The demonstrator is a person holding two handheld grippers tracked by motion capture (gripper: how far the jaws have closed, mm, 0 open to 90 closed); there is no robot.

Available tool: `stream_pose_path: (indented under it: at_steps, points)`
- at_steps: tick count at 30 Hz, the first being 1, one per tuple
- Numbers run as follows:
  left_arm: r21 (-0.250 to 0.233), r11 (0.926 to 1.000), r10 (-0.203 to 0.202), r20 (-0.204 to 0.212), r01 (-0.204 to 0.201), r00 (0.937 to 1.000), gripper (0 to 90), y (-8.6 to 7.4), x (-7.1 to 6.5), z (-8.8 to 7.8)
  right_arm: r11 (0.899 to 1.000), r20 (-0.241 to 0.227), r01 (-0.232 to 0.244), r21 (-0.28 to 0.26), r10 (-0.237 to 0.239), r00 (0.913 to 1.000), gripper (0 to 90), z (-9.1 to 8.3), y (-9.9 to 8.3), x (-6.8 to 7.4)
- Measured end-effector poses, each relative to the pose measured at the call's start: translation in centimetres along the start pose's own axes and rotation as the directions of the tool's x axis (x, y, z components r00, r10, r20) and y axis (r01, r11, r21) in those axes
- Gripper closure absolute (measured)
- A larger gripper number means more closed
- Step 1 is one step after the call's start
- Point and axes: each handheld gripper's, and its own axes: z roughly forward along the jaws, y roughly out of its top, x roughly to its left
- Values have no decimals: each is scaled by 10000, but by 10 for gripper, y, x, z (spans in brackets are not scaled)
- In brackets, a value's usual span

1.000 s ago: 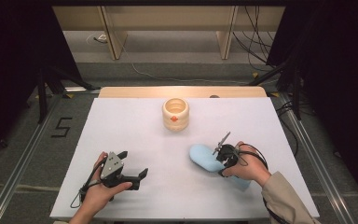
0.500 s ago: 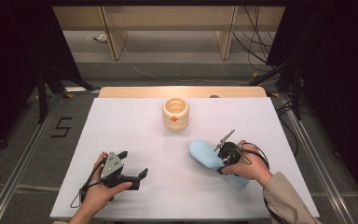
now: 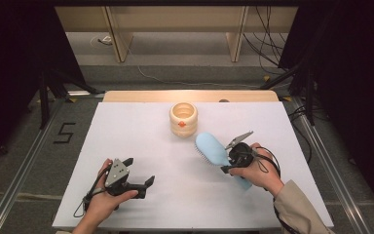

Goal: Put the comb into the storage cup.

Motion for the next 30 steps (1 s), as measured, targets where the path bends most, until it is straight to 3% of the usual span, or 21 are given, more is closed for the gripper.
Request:
stream_pose_path:
  at_steps: [1,3,7,12,25,30]
  points:
    - [-1,10000,-2,4,2,10000,7,0,0,0,9988,-26,-106,-480,105,9999,705,-1,1,1]
    - [1,10000,-12,-3,12,10000,7,0,0,0,9956,-61,-66,-935,61,10000,705,-1,2,1]
    - [1,10000,-14,2,14,10000,7,0,0,0,9888,-77,-140,-1486,130,9999,705,-1,3,2]
    - [1,10000,-11,13,11,10000,8,0,-1,0,9707,-142,-352,-2375,327,9994,705,0,4,4]
    - [10,10000,12,47,-12,10000,9,0,-1,1,9518,-203,-510,-3023,470,9987,705,5,6,9]
    - [2,10000,3,57,-3,10000,11,0,-1,1,9355,-257,-708,-3463,660,9975,705,5,6,10]
